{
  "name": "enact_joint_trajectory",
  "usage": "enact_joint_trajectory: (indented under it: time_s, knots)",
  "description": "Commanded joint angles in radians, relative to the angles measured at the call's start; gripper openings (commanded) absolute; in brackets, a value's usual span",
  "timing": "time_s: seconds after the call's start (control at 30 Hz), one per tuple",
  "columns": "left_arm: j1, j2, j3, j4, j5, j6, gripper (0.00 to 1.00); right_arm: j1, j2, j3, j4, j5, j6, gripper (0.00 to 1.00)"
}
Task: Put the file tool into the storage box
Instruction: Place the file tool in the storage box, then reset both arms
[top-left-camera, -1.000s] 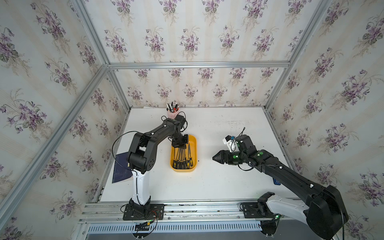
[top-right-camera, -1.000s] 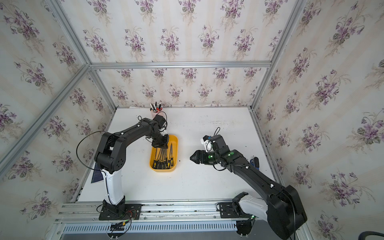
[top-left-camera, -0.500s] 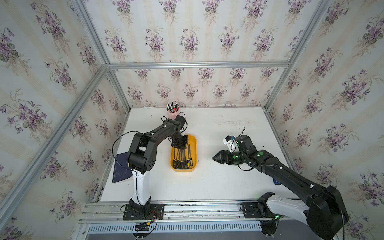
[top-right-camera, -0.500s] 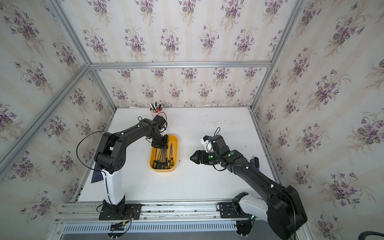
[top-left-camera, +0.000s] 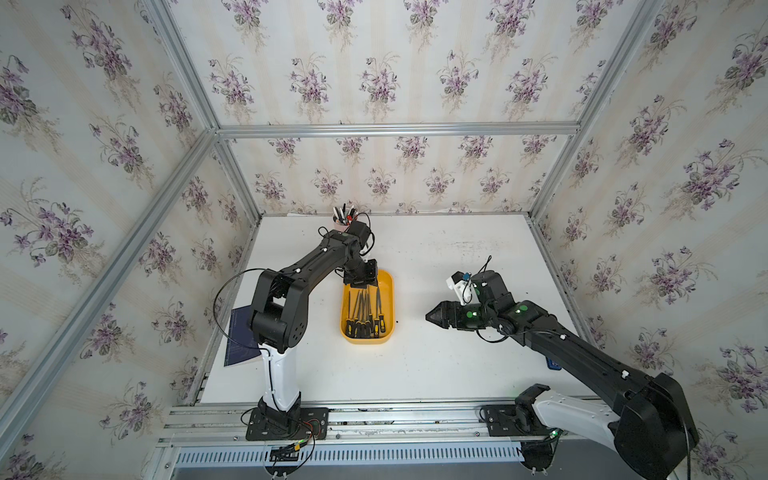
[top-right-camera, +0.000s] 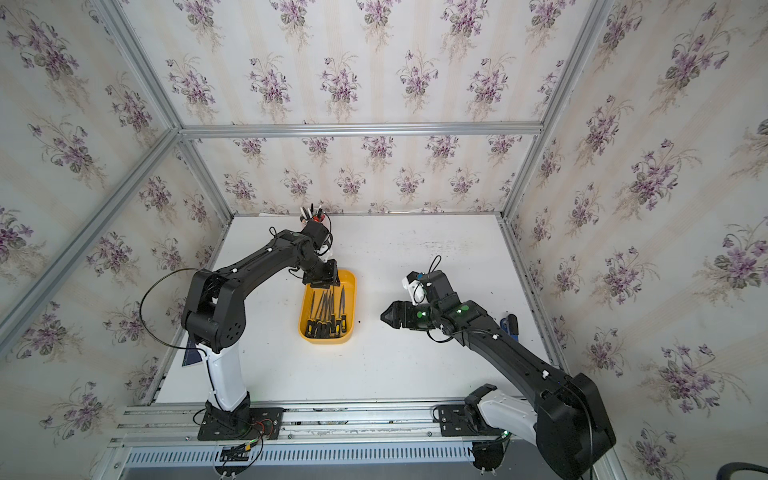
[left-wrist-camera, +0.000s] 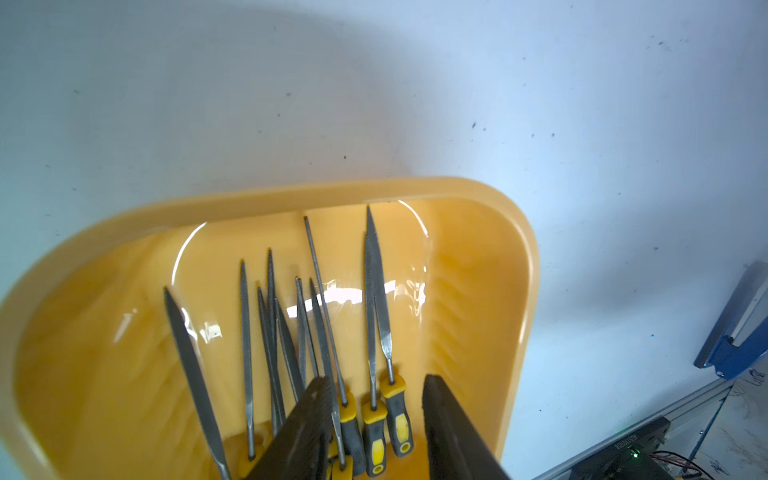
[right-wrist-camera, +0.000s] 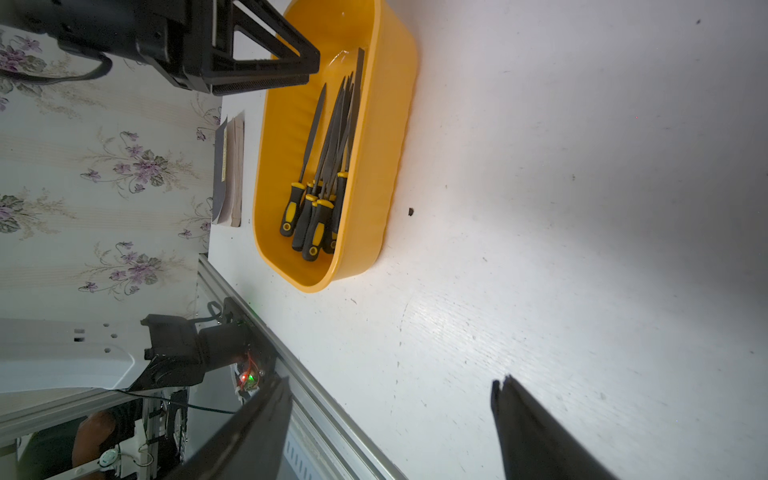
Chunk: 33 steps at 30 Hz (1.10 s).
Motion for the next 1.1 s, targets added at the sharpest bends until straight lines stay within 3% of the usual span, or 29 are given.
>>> enact_joint_trajectory:
  time_s: [0.0, 0.13, 0.3, 0.33, 0.37, 0.4, 0.5, 0.6, 0.77, 0.83, 0.97, 1.07]
  knots:
    - [0.0, -0.032, 0.04, -0.038, 0.004, -0.003, 0.49, 0.0, -0.007, 0.001, 0.01, 0.021, 0.002, 0.81]
    - [0.008, -0.107, 0.093, -0.032, 0.079, 0.0, 0.61, 0.001, -0.028, 0.027, -0.006, 0.114, 0.006, 0.81]
    - [0.032, -0.244, 0.179, -0.018, 0.081, 0.052, 0.76, -0.016, -0.109, 0.076, -0.048, 0.421, 0.008, 0.83]
    - [0.044, -0.274, 0.19, -0.015, 0.07, 0.059, 0.81, -0.026, -0.129, 0.077, -0.05, 0.493, 0.01, 0.83]
    - [0.063, -0.305, 0.198, -0.009, 0.065, 0.065, 0.93, -0.041, -0.15, 0.078, -0.049, 0.553, 0.009, 0.84]
    - [0.083, -0.33, 0.202, -0.005, 0.066, 0.07, 0.97, -0.056, -0.165, 0.077, -0.047, 0.597, 0.01, 0.85]
    - [0.168, -0.414, 0.204, 0.002, 0.058, 0.093, 0.99, -0.112, -0.209, 0.064, -0.014, 0.716, 0.004, 0.94]
    - [0.261, -0.504, 0.145, 0.029, -0.011, 0.132, 0.99, -0.191, -0.226, 0.016, 0.094, 0.741, -0.029, 0.99]
    - [0.365, -0.664, -0.096, 0.125, -0.306, 0.284, 0.99, -0.238, -0.17, -0.082, 0.309, 0.916, -0.106, 1.0]
    - [0.399, -0.709, -0.22, 0.203, -0.361, 0.34, 0.99, -0.244, -0.139, -0.128, 0.406, 0.99, -0.143, 1.0]
    - [0.416, -0.863, -0.603, 0.554, -0.483, 0.425, 0.99, -0.25, -0.081, -0.289, 0.737, 1.085, -0.293, 1.0]
    - [0.431, -0.977, -0.864, 0.798, -0.493, 0.439, 0.99, -0.259, -0.026, -0.351, 0.889, 1.058, -0.391, 1.0]
